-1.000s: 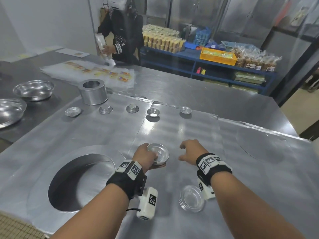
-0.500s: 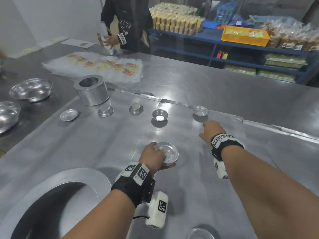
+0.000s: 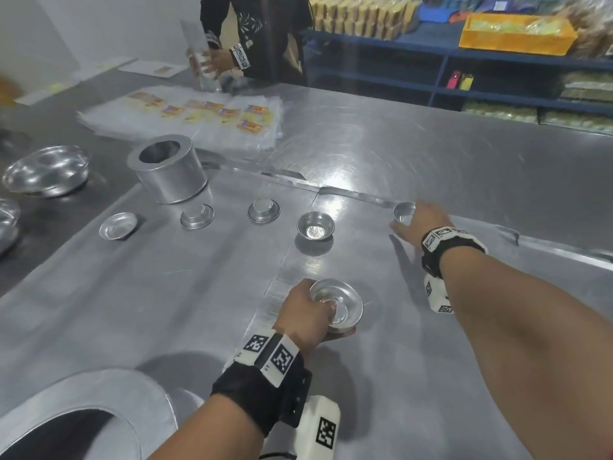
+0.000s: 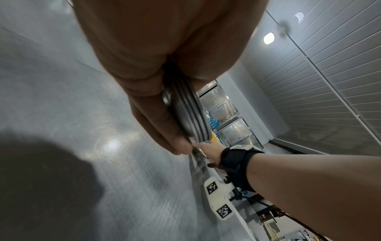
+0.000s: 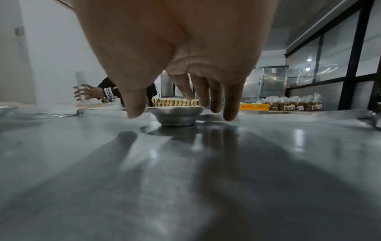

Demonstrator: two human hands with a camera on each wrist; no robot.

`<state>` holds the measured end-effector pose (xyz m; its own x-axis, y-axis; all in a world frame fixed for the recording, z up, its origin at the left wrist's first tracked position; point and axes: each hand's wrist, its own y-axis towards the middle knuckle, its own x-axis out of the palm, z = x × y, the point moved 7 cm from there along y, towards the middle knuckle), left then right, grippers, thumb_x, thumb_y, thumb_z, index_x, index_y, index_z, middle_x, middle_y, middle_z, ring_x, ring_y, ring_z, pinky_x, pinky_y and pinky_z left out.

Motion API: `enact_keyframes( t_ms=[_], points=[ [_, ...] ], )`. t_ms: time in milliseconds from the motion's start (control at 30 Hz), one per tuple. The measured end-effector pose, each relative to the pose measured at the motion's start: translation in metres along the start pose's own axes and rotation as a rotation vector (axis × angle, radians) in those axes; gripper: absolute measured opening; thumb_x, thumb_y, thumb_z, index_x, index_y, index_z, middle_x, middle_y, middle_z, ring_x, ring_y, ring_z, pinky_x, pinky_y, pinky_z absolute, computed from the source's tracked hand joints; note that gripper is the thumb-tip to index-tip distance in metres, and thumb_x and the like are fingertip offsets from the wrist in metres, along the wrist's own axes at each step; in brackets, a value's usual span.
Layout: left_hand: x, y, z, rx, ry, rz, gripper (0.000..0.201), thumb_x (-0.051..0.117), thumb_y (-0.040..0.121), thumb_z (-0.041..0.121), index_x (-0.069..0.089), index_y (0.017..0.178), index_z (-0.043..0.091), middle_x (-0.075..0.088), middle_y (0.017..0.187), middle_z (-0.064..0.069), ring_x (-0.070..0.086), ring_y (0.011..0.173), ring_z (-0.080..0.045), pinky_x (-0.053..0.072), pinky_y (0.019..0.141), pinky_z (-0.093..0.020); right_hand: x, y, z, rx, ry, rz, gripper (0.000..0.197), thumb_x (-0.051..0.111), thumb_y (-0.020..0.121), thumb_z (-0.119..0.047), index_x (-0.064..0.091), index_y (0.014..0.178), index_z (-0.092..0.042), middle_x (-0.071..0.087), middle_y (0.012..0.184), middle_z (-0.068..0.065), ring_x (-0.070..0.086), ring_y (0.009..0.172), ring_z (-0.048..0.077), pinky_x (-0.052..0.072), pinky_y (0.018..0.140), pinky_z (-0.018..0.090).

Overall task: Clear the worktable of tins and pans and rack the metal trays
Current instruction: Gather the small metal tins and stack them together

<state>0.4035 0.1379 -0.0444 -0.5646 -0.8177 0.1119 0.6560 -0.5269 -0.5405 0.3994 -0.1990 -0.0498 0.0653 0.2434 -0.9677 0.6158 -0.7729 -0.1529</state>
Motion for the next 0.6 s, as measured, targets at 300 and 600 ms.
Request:
enact_keyframes(
  t_ms=[300, 600],
  points=[
    [-0.010, 0.005, -0.009, 0.004, 0.113, 0.030, 0.032, 0.062, 0.065, 0.016, 0.067, 0.094, 0.027, 0.068, 0.107, -0.014, 0.069, 0.099, -0.039, 0.060, 0.080, -0.054, -0.004, -0.007, -0.013, 0.023, -0.014, 0.002, 0.077, 0.074, 0.069, -0.066, 0.061, 0.114, -0.005, 0.064, 0.107, 0.014, 0.062, 0.099, 0.032, 0.053, 0.083, 0.037],
    [-0.031, -0.042, 0.022, -0.001, 0.010, -0.006, 0.030, 0.050, 0.084, -0.013, 0.058, 0.104, 0.007, 0.055, 0.118, -0.020, 0.060, 0.105, -0.044, 0.061, 0.072, -0.057, -0.044, -0.106, -0.064, -0.080, 0.205, -0.074, 0.089, 0.090, 0.059, -0.049, 0.060, 0.129, -0.004, 0.062, 0.127, 0.010, 0.059, 0.114, 0.026, 0.047, 0.087, 0.030]
  ],
)
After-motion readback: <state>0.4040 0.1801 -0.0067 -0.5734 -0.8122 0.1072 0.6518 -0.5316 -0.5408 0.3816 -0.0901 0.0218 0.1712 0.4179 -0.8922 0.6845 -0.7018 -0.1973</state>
